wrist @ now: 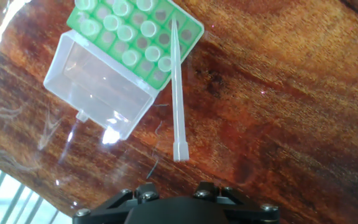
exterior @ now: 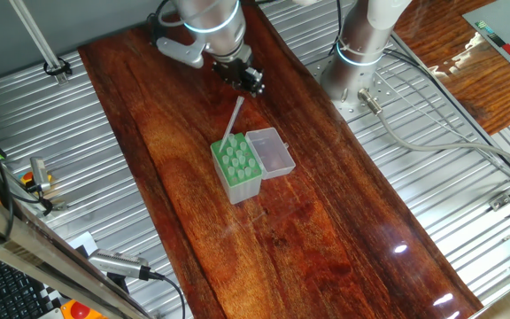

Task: Insert a large pipette tip into the holder for large pipette tips

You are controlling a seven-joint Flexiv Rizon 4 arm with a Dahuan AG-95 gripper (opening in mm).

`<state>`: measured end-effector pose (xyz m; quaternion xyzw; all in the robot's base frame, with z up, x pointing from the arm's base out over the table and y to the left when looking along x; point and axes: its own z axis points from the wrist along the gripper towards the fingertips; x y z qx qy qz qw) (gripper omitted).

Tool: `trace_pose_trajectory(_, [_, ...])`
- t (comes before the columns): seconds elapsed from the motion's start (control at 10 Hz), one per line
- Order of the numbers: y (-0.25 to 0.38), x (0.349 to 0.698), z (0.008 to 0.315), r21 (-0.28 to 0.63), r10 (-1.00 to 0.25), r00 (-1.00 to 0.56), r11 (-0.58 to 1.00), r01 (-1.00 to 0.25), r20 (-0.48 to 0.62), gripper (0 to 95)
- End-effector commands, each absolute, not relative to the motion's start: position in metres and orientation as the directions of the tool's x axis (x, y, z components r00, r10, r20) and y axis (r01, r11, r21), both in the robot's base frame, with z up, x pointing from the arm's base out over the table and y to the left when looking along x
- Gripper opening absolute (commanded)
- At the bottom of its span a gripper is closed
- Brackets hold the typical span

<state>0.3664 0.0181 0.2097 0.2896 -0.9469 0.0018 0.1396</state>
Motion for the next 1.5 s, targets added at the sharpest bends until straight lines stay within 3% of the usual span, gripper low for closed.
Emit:
trace_pose_trajectory(0.1, [0.019, 0.371, 0.208, 0.078, -0.548, -0.793, 0.832, -0.549, 0.265, 38.0])
trace_pose_trajectory(1.1, [0.032, 0.376, 0.200, 0.070, -0.550, -0.799, 0.831, -0.551, 0.241, 38.0])
trace_pose_trajectory(1.2, [0.032, 0.376, 0.200, 0.069, -0.549, -0.800, 0.832, -0.550, 0.240, 19.0])
trace_pose_trajectory(1.5, [0.032, 0.376, 0.200, 0.068, -0.549, -0.800, 0.832, -0.550, 0.242, 19.0])
